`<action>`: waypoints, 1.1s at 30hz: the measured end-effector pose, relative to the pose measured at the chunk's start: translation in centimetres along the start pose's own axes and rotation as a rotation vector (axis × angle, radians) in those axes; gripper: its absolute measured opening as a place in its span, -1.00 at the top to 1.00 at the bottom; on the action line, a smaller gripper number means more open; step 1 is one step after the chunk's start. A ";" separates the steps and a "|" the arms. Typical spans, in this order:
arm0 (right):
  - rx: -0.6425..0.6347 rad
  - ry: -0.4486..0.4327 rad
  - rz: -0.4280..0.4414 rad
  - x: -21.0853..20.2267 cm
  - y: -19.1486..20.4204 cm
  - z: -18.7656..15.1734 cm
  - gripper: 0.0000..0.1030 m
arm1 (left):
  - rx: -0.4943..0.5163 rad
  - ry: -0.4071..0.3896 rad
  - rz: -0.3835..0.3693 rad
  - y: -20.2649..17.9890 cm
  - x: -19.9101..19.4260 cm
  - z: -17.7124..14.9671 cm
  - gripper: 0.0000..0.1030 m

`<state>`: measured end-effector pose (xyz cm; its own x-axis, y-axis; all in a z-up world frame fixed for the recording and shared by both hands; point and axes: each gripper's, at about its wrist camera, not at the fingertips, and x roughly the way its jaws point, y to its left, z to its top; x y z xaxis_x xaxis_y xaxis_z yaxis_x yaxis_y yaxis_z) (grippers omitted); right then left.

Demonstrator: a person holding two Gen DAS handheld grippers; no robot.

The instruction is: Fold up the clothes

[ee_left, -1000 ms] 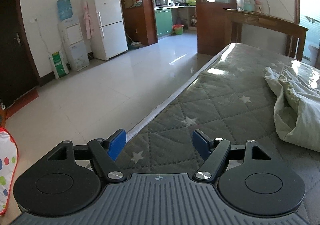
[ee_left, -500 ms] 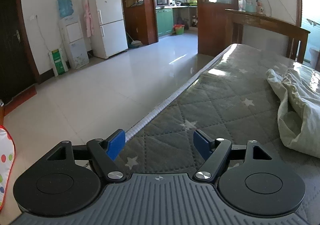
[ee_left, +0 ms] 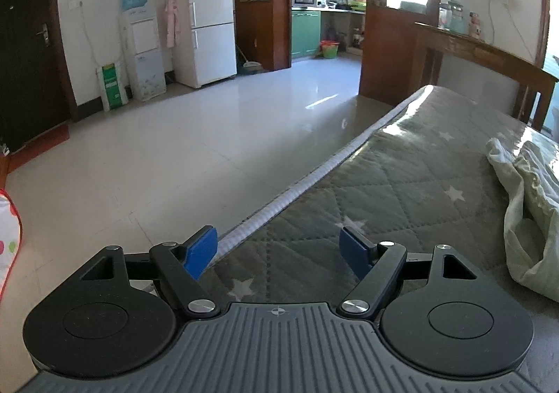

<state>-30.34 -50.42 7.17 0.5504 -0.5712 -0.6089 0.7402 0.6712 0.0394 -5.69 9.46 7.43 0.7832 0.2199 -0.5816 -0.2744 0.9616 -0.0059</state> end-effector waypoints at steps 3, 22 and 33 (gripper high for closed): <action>0.002 0.000 0.000 0.1 0.0 0.1 -1.00 | -0.012 -0.020 -0.013 -0.3 -1.3 0.1 -0.51; 0.093 -0.022 -0.024 -0.1 -0.3 0.5 -1.00 | 0.045 -0.091 -0.040 -7.2 -6.3 -0.2 -0.56; 0.051 -0.014 -0.031 0.4 0.5 0.7 -1.00 | 0.021 -0.076 0.049 -4.4 -4.9 0.3 -0.56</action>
<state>-29.49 -50.68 7.48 0.5316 -0.5984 -0.5994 0.7758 0.6280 0.0611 -8.17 4.23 10.53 0.8094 0.2783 -0.5171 -0.3029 0.9522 0.0384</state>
